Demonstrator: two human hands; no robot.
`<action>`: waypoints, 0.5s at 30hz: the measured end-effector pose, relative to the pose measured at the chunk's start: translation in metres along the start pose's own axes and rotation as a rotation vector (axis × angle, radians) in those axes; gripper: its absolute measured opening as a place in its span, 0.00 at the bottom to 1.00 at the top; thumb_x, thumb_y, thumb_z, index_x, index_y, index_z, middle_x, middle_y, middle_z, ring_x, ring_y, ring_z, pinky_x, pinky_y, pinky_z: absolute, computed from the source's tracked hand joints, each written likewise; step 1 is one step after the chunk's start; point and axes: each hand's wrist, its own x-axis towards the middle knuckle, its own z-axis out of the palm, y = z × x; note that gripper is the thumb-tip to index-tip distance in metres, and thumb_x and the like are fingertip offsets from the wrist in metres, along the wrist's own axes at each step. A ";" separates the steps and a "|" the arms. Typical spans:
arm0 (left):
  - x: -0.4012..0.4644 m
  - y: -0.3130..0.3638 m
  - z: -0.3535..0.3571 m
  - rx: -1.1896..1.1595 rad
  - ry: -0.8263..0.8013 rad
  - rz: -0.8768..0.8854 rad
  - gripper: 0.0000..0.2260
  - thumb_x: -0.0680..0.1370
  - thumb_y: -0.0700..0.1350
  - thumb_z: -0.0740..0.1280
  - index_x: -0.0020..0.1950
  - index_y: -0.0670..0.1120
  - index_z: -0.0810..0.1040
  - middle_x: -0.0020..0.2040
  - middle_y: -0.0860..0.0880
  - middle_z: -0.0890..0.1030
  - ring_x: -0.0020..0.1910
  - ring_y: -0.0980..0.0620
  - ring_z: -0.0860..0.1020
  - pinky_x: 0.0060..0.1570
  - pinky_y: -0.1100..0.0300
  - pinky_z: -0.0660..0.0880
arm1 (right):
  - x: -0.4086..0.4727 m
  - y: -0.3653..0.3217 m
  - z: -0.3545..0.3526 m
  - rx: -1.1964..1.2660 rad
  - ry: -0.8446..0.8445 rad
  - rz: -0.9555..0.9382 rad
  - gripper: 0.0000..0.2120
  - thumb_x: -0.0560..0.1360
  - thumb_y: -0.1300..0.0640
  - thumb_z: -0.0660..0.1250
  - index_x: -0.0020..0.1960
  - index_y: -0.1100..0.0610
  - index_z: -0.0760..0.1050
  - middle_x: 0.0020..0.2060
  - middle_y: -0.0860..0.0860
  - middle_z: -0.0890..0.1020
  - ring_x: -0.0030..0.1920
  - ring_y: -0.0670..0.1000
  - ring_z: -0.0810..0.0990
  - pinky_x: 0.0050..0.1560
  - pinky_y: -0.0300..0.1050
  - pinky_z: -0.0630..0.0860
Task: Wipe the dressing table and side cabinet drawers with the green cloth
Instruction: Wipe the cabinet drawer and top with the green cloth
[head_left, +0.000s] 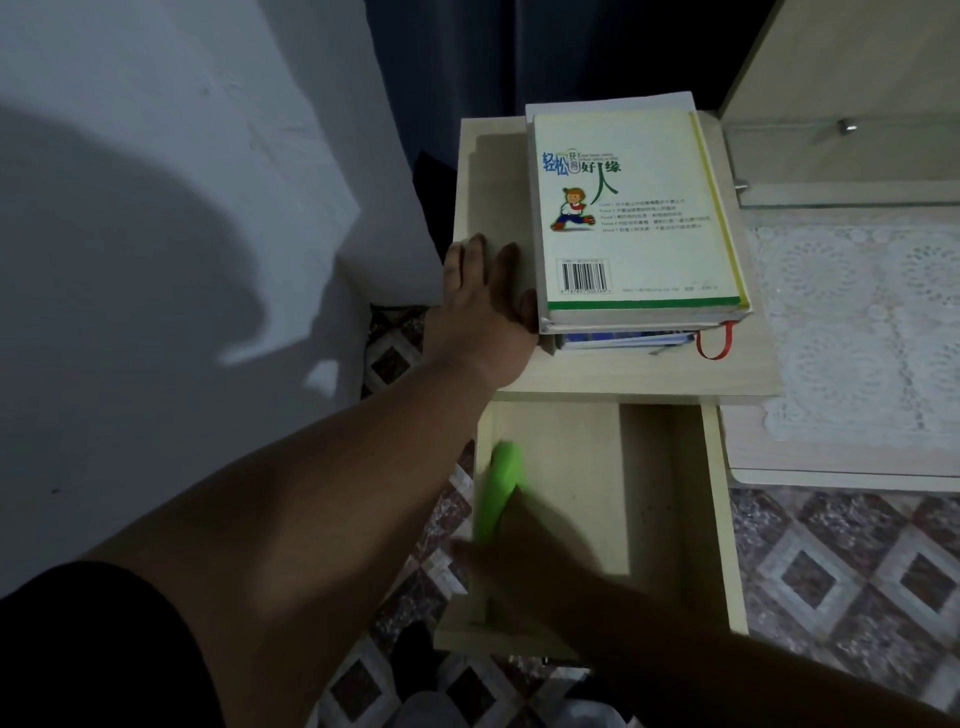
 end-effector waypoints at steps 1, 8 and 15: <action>0.000 0.000 0.000 0.004 0.002 0.006 0.30 0.80 0.59 0.58 0.80 0.57 0.50 0.82 0.50 0.48 0.81 0.47 0.42 0.66 0.39 0.68 | -0.011 0.006 0.006 0.024 -0.048 -0.017 0.46 0.72 0.43 0.74 0.79 0.48 0.49 0.59 0.48 0.77 0.55 0.48 0.80 0.52 0.45 0.80; 0.001 -0.001 0.001 0.012 0.026 0.004 0.30 0.80 0.58 0.58 0.80 0.57 0.52 0.82 0.50 0.49 0.81 0.47 0.43 0.66 0.39 0.68 | 0.043 -0.032 -0.013 0.269 0.098 0.023 0.58 0.58 0.23 0.72 0.75 0.59 0.61 0.62 0.57 0.80 0.53 0.52 0.81 0.50 0.48 0.81; 0.002 0.000 0.002 0.013 0.021 0.000 0.30 0.80 0.58 0.60 0.80 0.58 0.53 0.82 0.51 0.49 0.80 0.47 0.43 0.67 0.37 0.67 | 0.031 -0.028 -0.021 -0.047 0.217 -0.176 0.34 0.80 0.45 0.61 0.80 0.55 0.52 0.63 0.60 0.76 0.54 0.58 0.81 0.52 0.50 0.79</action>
